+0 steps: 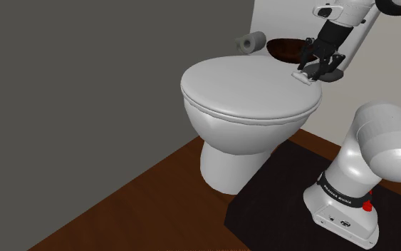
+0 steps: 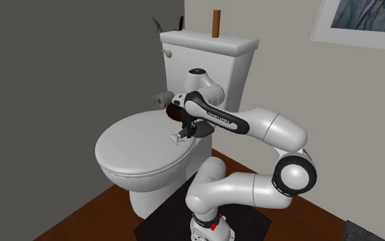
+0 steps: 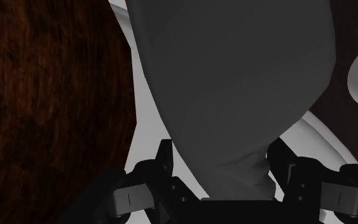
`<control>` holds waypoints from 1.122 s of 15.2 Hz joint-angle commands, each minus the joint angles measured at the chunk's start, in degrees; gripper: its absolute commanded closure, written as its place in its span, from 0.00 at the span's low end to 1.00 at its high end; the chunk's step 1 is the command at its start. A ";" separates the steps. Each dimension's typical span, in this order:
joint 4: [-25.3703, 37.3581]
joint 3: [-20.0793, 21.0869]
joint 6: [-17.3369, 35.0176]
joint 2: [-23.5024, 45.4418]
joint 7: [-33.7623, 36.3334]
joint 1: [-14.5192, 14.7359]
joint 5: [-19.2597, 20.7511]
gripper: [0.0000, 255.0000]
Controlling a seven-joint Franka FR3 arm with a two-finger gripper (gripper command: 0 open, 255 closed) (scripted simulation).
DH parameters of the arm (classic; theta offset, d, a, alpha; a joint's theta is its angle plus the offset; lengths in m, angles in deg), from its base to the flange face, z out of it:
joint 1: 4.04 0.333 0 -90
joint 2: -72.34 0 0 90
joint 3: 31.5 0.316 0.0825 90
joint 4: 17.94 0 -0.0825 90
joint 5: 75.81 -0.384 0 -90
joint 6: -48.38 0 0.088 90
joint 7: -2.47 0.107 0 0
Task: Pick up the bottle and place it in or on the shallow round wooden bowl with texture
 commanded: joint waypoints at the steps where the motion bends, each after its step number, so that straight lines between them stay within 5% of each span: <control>1: 0.00 0.00 0.00 0.00 0.00 0.00 0.00 1.00; 17: 9.35 3.50 -5.68 3.66 -0.37 2.08 -3.54 1.00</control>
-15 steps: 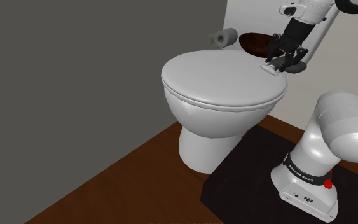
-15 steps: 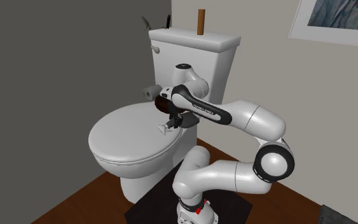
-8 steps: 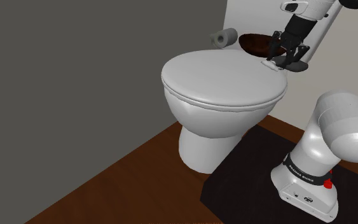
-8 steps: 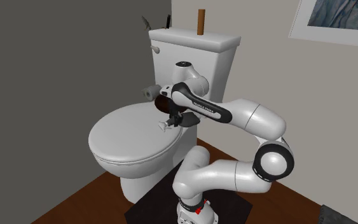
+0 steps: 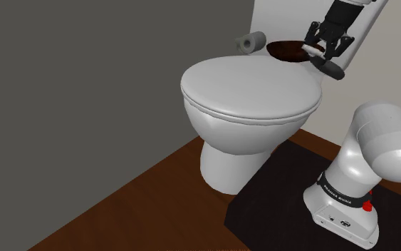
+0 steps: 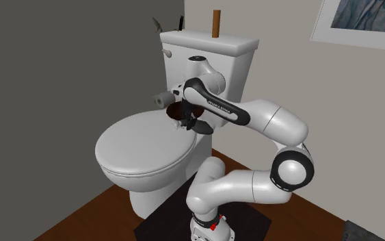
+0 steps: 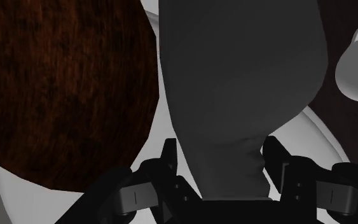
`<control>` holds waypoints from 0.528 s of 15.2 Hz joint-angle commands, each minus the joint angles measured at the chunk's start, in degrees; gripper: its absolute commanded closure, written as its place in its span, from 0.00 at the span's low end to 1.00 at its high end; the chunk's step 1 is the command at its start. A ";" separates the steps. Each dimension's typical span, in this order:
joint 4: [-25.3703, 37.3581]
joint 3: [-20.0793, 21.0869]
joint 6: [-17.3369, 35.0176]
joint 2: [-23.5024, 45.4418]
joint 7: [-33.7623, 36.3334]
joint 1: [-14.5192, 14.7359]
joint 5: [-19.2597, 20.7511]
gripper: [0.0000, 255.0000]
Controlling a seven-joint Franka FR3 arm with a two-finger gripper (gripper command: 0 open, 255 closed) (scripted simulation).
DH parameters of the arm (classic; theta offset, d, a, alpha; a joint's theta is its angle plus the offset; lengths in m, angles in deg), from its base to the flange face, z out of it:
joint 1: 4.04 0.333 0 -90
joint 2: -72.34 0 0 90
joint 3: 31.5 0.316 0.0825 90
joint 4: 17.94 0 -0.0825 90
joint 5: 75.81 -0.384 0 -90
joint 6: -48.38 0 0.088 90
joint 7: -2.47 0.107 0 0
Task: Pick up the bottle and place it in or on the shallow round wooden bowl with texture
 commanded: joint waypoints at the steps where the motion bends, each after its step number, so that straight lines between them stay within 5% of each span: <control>1: 2.08 0.57 -0.95 0.85 -0.09 0.33 -0.40 1.00; 8: 8.54 2.24 -4.52 3.77 -0.49 1.41 -2.19 1.00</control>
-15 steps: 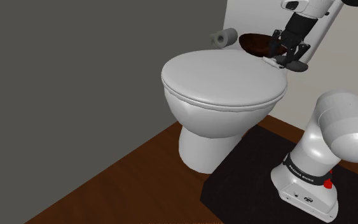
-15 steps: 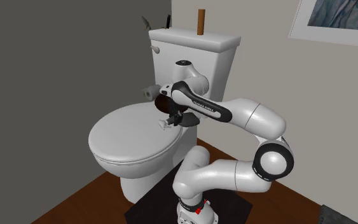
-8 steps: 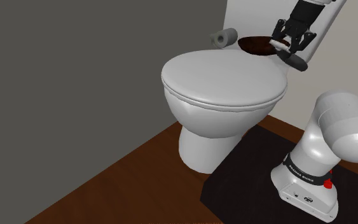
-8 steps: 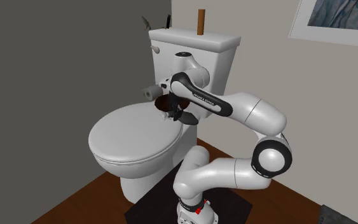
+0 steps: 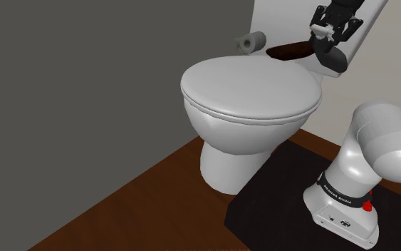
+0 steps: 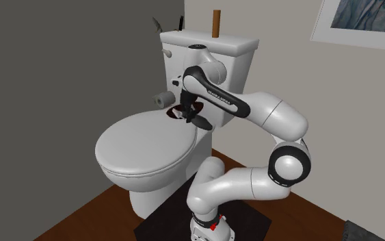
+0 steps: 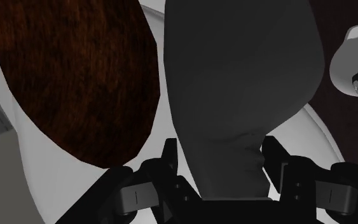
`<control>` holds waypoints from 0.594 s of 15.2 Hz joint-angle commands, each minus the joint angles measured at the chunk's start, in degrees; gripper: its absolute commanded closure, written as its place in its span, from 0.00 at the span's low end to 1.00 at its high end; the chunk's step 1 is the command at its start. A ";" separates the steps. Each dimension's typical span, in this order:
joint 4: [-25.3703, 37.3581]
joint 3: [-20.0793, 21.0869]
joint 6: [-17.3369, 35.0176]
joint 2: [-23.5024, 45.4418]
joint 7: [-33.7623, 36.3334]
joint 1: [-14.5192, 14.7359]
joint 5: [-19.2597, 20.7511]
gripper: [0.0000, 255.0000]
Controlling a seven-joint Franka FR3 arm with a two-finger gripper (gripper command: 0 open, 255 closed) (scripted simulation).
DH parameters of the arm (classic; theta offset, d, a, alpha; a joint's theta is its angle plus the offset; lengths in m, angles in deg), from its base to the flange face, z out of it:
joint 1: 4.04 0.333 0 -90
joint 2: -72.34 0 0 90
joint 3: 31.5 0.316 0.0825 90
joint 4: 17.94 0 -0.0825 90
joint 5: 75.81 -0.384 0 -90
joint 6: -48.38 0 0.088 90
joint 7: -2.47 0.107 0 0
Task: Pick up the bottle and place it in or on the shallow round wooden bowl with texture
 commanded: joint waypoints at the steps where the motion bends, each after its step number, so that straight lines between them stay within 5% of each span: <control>1: 2.20 0.36 -1.12 0.97 -0.24 0.31 -0.37 1.00; 9: 10.16 1.77 -5.31 4.78 -0.82 1.46 -2.03 1.00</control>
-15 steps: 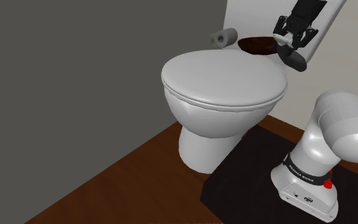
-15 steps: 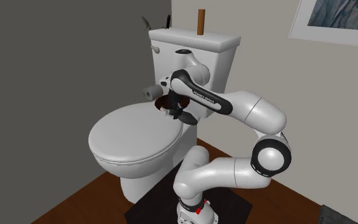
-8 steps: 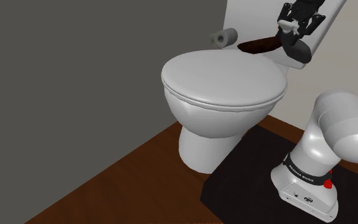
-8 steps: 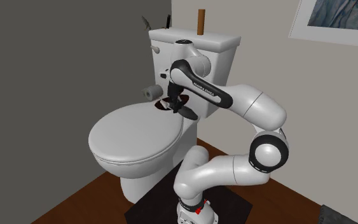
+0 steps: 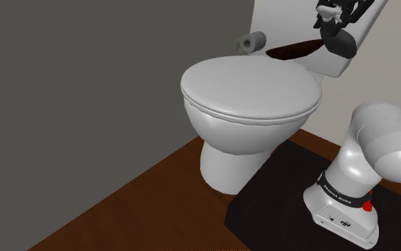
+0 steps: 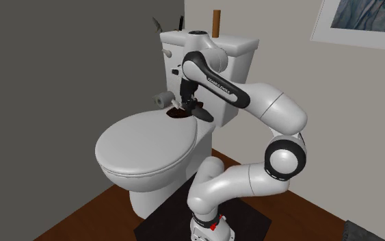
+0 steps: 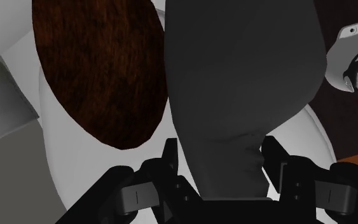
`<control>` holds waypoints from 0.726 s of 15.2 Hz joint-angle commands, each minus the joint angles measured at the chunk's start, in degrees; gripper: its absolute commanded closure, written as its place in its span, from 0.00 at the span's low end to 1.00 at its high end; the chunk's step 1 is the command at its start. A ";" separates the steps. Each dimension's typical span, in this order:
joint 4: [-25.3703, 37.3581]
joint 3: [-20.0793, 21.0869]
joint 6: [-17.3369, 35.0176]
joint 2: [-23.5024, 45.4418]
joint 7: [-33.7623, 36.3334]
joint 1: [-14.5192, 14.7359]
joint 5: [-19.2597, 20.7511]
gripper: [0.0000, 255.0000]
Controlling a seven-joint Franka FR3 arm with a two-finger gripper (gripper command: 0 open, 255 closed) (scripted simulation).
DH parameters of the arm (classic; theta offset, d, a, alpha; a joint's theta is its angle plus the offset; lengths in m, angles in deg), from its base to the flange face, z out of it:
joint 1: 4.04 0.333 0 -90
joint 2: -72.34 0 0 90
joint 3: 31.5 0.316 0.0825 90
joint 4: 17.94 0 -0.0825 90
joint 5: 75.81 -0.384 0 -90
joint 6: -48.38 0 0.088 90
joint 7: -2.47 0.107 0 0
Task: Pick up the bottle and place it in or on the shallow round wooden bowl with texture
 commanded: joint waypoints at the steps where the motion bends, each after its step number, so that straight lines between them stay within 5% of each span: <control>1: 2.32 0.37 -1.22 1.10 -0.17 0.30 -0.44 1.00; 11: 15.24 -13.10 5.71 16.85 -7.18 7.83 1.72 1.00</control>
